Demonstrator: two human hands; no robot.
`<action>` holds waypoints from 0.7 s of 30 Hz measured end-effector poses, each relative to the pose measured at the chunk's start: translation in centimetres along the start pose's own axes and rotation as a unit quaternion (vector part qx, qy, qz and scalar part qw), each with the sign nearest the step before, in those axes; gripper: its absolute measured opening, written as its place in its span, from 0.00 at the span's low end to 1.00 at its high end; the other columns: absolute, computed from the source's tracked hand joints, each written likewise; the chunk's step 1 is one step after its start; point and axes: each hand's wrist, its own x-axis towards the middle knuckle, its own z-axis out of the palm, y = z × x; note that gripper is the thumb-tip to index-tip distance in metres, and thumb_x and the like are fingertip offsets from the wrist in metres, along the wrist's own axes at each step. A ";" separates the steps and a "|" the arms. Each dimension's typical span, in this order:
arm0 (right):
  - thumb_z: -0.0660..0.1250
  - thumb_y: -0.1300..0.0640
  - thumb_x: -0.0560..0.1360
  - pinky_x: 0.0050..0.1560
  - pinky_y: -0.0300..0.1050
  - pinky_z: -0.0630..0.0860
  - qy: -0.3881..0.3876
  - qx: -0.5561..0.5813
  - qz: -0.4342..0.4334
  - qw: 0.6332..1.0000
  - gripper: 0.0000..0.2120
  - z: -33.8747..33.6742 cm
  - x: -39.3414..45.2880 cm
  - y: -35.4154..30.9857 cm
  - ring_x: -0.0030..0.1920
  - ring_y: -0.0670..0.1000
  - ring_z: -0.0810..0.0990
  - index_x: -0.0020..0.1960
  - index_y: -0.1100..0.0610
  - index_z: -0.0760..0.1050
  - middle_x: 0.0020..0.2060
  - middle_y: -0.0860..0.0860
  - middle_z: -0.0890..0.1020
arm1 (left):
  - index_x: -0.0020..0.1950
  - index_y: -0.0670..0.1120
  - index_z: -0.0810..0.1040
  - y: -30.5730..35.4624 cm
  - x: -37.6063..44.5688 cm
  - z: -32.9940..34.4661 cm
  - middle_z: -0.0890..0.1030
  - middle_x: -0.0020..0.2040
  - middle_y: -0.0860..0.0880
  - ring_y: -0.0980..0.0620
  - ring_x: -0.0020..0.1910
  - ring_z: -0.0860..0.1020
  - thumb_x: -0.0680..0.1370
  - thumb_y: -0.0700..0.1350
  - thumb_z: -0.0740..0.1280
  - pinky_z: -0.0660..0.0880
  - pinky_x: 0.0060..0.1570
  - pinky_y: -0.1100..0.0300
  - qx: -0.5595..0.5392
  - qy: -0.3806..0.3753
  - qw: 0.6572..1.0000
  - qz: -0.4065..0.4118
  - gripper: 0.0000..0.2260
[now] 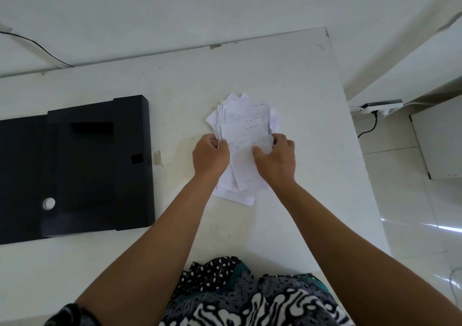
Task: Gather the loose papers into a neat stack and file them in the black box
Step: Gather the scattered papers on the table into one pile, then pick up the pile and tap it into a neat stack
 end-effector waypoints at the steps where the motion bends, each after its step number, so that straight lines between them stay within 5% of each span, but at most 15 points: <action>1: 0.72 0.50 0.74 0.61 0.51 0.76 -0.002 0.047 0.027 0.999 0.29 -0.1 0.3 -0.2 0.61 0.55 0.77 0.71 0.55 0.67 0.63 0.53 0.75 | 0.47 0.47 0.74 0.2 0.1 -0.1 0.76 0.39 0.54 0.56 0.35 0.73 0.79 0.45 0.67 0.66 0.33 0.64 -0.042 0.000 0.999 -0.033 0.04; 4: 0.76 0.51 0.71 0.61 0.52 0.77 -0.027 0.124 0.106 0.986 0.29 -1.0 1.3 -0.4 0.58 0.53 0.79 0.68 0.55 0.69 0.58 0.51 0.79 | 0.45 0.44 0.77 0.2 0.7 -0.6 0.78 0.39 0.48 0.50 0.37 0.76 0.76 0.43 0.72 0.72 0.34 0.63 -0.092 -0.022 0.992 -0.088 0.05; 7: 0.76 0.45 0.67 0.60 0.58 0.78 -0.031 0.004 0.082 0.996 0.29 -1.2 1.6 -0.6 0.60 0.56 0.77 0.62 0.56 0.74 0.60 0.53 0.77 | 0.34 0.45 0.76 0.5 0.9 -0.7 0.78 0.33 0.50 0.51 0.34 0.77 0.74 0.42 0.75 0.76 0.40 0.59 -0.058 -0.029 0.994 -0.085 0.11; 11: 0.75 0.46 0.72 0.64 0.57 0.70 0.035 -0.121 0.009 0.992 0.37 -1.4 1.0 -0.7 0.69 0.58 0.68 0.74 0.57 0.63 0.69 0.54 0.67 | 0.34 0.44 0.73 0.7 0.9 -0.3 0.74 0.32 0.49 0.52 0.30 0.72 0.74 0.42 0.74 0.69 0.33 0.61 -0.010 -0.016 0.998 -0.068 0.13; 16: 0.77 0.55 0.70 0.58 0.53 0.77 -0.015 0.033 0.078 0.996 0.33 -1.3 1.7 -1.6 0.63 0.58 0.76 0.69 0.59 0.66 0.62 0.55 0.75 | 0.38 0.43 0.71 1.6 1.2 -0.1 0.73 0.35 0.49 0.54 0.31 0.71 0.72 0.39 0.76 0.69 0.31 0.62 -0.085 -0.045 0.986 -0.137 0.14; 21: 0.79 0.63 0.67 0.39 0.45 0.79 -0.077 0.218 0.189 0.954 0.24 -1.7 2.1 -1.7 0.53 0.57 0.81 0.60 0.61 0.74 0.54 0.56 0.81 | 0.54 0.34 0.77 2.1 1.6 -0.4 0.82 0.50 0.41 0.44 0.49 0.83 0.69 0.33 0.78 0.80 0.52 0.54 -0.163 -0.101 0.959 -0.209 0.17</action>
